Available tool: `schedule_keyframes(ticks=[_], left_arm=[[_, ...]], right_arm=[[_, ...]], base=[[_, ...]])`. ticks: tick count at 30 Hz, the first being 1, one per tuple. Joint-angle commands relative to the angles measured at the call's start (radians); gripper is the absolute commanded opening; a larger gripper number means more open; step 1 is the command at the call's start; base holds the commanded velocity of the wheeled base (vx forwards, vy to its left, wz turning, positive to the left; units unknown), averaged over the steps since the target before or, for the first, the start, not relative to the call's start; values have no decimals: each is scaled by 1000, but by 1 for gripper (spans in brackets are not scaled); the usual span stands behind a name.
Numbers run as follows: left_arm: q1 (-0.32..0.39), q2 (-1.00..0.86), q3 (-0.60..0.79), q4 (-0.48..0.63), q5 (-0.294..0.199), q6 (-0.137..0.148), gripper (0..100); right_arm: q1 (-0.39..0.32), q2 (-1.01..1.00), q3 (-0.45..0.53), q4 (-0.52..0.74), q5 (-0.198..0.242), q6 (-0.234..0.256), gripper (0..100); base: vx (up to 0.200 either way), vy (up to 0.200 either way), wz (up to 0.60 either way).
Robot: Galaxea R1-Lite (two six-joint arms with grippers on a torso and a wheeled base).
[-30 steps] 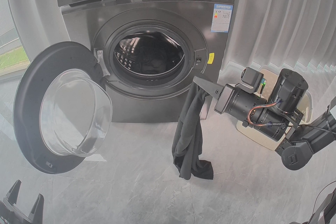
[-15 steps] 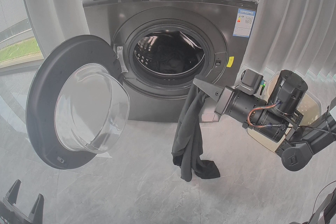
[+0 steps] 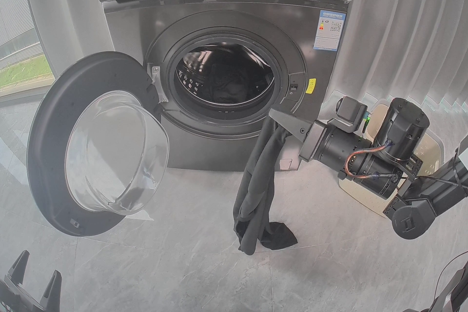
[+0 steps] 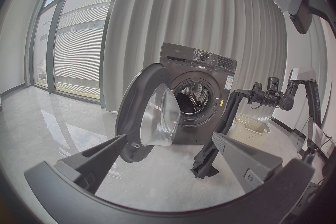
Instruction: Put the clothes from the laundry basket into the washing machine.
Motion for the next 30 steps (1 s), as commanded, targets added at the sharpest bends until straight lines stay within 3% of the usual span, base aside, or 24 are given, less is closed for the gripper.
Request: schedule_keyframes(ticks=[1,12,16,20,23,25,27,29,30], left_arm=[[0,-15,16,0,0,0,100],[0,-15,16,0,1,-2,100],[0,-15,16,0,3,1,100],[0,-15,16,0,3,3,100],[0,-15,16,1,0,35,100],[2,-15,15,1,1,60,100],[0,-17,12,-2,-3,76,100],[3,-11,-51,-3,-72,87,100],[6,-3,-111,3,-144,86,100]], right_arm=[[1,1,4,-1,0,-1,0],[14,0,8,-1,0,-1,0],[22,-3,23,-10,0,-11,0],[94,-20,94,-67,-3,-89,0],[120,-32,115,-66,-3,-146,0],[139,-35,114,-59,-38,-158,0],[162,-32,100,-59,-121,-155,0],[178,-26,82,-59,-204,-142,0],[185,-25,68,-59,-233,-129,0]], base=[[0,0,0],[164,0,0],[0,0,0],[0,0,0],[0,0,0],[0,0,0],[0,0,0],[0,0,0],[0,0,0]])
